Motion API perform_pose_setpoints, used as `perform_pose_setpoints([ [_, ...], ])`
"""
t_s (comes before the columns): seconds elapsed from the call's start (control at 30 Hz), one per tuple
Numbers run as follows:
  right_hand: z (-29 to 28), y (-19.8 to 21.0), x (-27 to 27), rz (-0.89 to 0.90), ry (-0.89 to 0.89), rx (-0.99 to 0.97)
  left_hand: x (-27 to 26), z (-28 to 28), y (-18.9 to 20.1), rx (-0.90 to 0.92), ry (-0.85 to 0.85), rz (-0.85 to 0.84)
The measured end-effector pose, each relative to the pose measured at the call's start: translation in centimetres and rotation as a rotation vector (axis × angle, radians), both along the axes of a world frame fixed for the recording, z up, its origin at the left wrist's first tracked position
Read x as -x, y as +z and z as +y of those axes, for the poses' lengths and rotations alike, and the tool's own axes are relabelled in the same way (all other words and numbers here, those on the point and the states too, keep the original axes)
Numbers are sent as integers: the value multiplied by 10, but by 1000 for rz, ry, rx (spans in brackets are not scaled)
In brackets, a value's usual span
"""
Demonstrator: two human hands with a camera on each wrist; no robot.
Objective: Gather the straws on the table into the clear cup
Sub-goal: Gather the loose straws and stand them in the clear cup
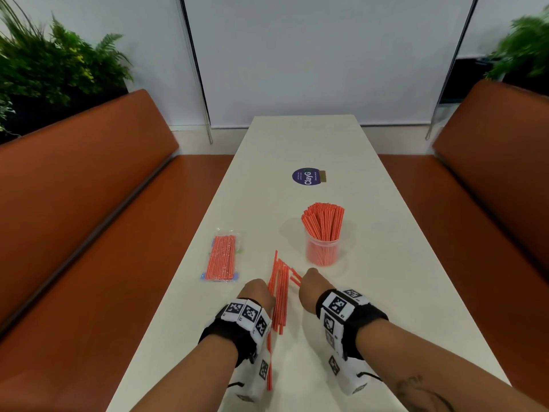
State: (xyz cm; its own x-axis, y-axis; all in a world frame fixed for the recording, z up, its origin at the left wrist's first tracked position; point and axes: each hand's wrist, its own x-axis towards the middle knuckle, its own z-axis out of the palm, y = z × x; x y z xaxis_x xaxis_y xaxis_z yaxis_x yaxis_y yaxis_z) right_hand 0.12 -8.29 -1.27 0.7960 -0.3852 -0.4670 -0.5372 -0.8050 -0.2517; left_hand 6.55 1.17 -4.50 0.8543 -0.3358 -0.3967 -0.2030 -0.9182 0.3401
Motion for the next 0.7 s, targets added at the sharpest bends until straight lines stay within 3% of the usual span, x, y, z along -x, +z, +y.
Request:
perform_pose_setpoints([
  [0.03,-5,-3,3,29,120,19,-1,0,-1,18,14,-8],
  [0.07,-6,-4,4,13,123,11,-3,0,-2,34,26,-8],
  [0.13,-11,-3,-4,-155,-79,-114,-5,0,-4,39,46,-5],
  [0.27,-22,18,-8,-276,-70,-288,-9,0,-5,54,33,19],
  [0.33,-31,38,-13,-425,-71,-359,-9,1,-3,37,35,19],
  [0.57,-87,71,-45,-969,-250,-204,-7,4,-3,75,53,40],
  [0.7,-103,58,-43,-1024,-339,-146,-4,6,2,137,59,11],
])
